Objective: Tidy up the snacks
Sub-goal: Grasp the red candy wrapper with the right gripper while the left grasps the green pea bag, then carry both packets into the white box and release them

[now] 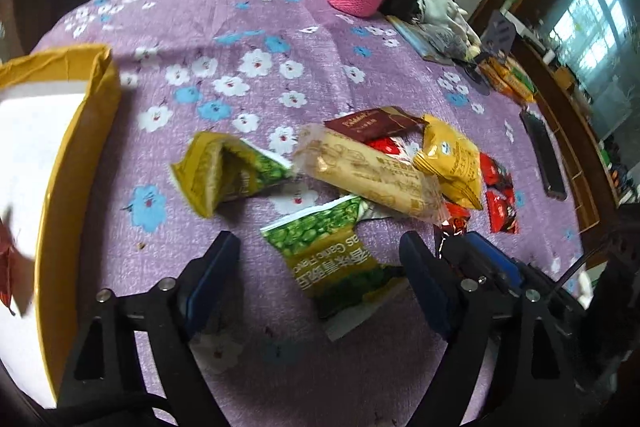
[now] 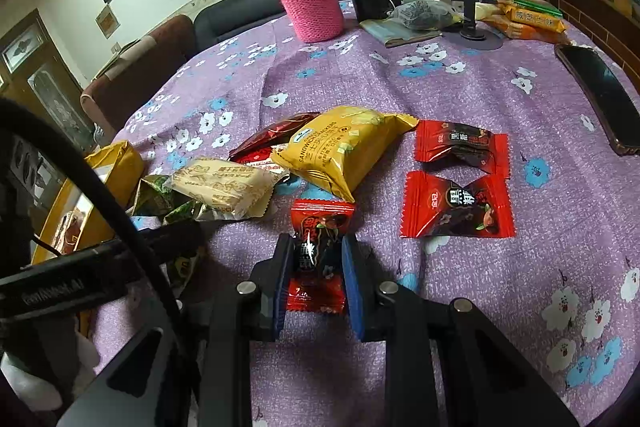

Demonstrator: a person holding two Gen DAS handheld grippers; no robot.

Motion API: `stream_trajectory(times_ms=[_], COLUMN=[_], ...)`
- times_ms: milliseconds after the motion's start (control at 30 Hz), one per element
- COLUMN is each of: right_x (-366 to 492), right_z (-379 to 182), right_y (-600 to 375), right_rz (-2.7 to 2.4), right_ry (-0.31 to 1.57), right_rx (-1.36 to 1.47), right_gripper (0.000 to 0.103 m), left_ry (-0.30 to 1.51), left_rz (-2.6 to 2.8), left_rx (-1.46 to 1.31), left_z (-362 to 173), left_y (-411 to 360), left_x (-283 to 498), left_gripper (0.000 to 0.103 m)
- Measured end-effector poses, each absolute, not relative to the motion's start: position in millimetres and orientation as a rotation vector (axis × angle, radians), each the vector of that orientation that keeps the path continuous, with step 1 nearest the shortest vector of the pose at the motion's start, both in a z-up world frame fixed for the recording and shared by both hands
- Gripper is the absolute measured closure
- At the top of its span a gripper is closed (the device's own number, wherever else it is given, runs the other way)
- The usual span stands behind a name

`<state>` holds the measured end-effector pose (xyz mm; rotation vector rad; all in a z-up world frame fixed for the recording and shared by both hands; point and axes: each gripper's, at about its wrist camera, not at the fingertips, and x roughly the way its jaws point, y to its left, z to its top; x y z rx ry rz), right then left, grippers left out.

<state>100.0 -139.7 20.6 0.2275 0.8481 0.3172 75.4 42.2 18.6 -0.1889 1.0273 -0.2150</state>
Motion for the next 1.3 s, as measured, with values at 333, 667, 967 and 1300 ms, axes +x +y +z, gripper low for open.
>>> stream_trajectory(times_ms=[333,667,967,1300], right_x=[98,94,95,87], right_z=[22,24,22,25], right_y=[-143,-144,-131,-104], right_rz=[0.331,0.388,0.337,0.310], right_ry=[0.848,0.813,0.824,0.832], right_rx=[0.267,0.336,0.254,0.095], right_gripper=[0.086,0.096,0.065,0.081], left_ry=[0.986,0.873,0.814,0.762], left_rz=[-0.192,-0.215,-0.197,-0.145], left_rx=[-0.079,-0.165,-0.213,-0.263], left_z=[21,69,86,96], left_y=[32,68,101,147], left_x=[66,14,-16,-48], left_gripper=[0.063,0.063,0.063,0.063])
